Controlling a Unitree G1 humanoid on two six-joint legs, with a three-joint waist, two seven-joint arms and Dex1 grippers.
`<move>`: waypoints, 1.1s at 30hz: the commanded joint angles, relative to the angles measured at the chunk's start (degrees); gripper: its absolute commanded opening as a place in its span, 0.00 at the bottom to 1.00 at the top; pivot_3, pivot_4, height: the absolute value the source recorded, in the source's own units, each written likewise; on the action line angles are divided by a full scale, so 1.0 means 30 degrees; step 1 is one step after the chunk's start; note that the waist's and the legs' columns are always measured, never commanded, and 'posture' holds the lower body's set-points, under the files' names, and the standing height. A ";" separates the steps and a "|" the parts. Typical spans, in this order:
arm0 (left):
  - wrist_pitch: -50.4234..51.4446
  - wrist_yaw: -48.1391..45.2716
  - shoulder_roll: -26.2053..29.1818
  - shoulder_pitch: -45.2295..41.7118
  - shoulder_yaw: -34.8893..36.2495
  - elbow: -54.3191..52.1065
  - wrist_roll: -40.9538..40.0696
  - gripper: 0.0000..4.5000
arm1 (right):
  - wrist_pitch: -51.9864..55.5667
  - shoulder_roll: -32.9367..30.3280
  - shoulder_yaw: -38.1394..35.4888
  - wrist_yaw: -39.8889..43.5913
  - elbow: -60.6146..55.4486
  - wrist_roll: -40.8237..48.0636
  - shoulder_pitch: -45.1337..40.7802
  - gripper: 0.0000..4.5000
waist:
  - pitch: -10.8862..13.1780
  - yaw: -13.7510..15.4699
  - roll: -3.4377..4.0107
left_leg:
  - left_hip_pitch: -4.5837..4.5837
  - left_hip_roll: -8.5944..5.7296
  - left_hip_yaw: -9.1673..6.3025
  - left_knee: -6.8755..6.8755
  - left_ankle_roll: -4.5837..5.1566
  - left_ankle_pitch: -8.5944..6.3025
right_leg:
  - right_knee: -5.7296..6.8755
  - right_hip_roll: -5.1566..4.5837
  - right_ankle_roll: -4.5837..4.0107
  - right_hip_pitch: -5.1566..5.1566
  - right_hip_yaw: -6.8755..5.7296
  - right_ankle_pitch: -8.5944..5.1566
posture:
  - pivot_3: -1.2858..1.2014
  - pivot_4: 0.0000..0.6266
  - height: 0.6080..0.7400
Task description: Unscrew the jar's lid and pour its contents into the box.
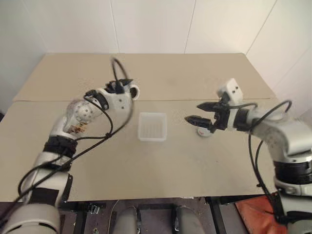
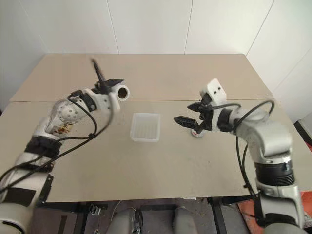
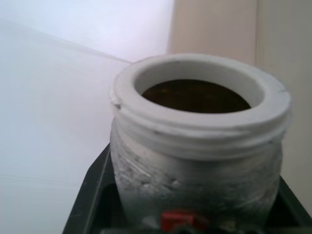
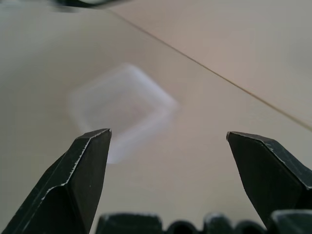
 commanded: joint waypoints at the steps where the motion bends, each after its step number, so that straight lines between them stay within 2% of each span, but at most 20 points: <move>1: -0.0457 0.9855 0.0640 -0.2831 -0.4454 0.1092 0.8217 0.44 | 0.0767 -0.0637 0.0955 0.1297 -0.0505 0.0842 -0.1059 0.99 | -0.0001 0.0082 0.0000 | -0.0002 -0.0008 0.0009 -0.0002 0.0011 -0.0007 | -0.0001 -0.0007 0.0008 0.0004 0.0005 0.0004 | 0.52 0.24 1.00; 4: 0.0418 1.3040 0.0218 -0.4198 -0.7005 0.1905 1.1304 0.44 | 0.0832 -0.0737 0.1419 0.1493 -0.0126 0.0881 -0.2003 0.99 | -0.0001 0.0161 0.0001 | -0.0036 -0.0034 0.0031 0.0011 0.0044 -0.0026 | -0.0008 -0.0047 0.0025 -0.0019 -0.0003 0.0004 | 0.52 0.24 1.00; 9: 0.2123 1.3320 -0.0181 -0.4274 -0.8952 0.1116 1.3771 0.44 | 0.0608 -0.0088 0.1252 0.1294 -0.0058 0.1207 -0.2504 0.99 | -0.0001 0.0140 0.0000 | -0.0149 -0.0021 0.0051 0.0028 0.0034 -0.0019 | 0.0015 -0.0041 0.0033 -0.0153 -0.0005 0.0001 | 0.52 0.24 1.00; 14: 0.3040 1.2148 -0.0553 -0.4108 -0.8692 0.0533 1.3449 0.44 | 0.0900 0.0619 0.0275 0.0373 -0.0260 0.1764 -0.2389 0.99 | 0.0000 0.0119 -0.0001 | -0.0253 -0.0018 0.0061 0.0049 -0.0148 0.0090 | 0.0071 -0.0036 0.0033 -0.0294 0.0007 0.0002 | 0.52 0.24 1.00; 23: 0.2874 1.1184 -0.0444 -0.3673 -0.8105 0.0399 1.1852 0.44 | 0.0465 0.0736 0.0214 0.0035 -0.0626 0.2165 -0.2097 0.99 | -0.0001 0.0034 0.0000 | -0.0255 -0.0016 0.0059 0.0070 -0.0012 0.0010 | 0.0083 -0.0039 0.0034 -0.0291 0.0009 0.0001 | 0.52 0.24 1.00; 27: 0.1177 0.7685 -0.0898 -0.2663 -0.5432 0.1308 0.6318 0.44 | -0.0675 0.0717 0.0298 0.0237 -0.0828 0.1812 -0.1549 0.99 | -0.0001 0.0010 0.0000 | -0.0254 -0.0006 0.0060 0.0079 -0.0017 0.0014 | 0.0087 -0.0040 0.0034 -0.0291 0.0009 0.0001 | 0.52 0.24 1.00; 28: 0.0995 0.4921 -0.1282 -0.1903 -0.3678 0.1653 0.2307 0.44 | -0.1726 0.0823 0.0446 0.0167 -0.0959 0.1276 -0.1088 0.99 | -0.0001 0.0011 0.0000 | -0.0254 -0.0005 0.0060 0.0088 -0.0020 0.0016 | 0.0089 -0.0040 0.0033 -0.0291 0.0009 0.0002 | 0.52 0.24 1.00; 30: 0.2967 -0.0954 -0.2170 -0.0335 -0.0047 0.1217 -0.5306 0.44 | -0.3177 0.1024 0.0634 0.0047 -0.1000 0.0555 -0.0389 0.99 | -0.0006 -0.0024 0.0007 | -0.0249 0.0005 0.0062 0.0117 -0.0046 0.0030 | 0.0102 -0.0044 0.0034 -0.0283 0.0007 0.0001 | 0.52 0.24 1.00; 33: 0.9554 -0.7545 -0.3220 0.1513 0.4514 -0.1746 -1.3638 0.44 | -0.4049 0.1133 0.0746 -0.0024 -0.0816 0.0039 0.0154 0.99 | -0.0004 -0.0185 0.0004 | -0.0268 0.0027 0.0075 0.0183 -0.0135 0.0083 | 0.0123 -0.0034 0.0036 -0.0288 0.0016 0.0001 | 0.52 0.24 1.00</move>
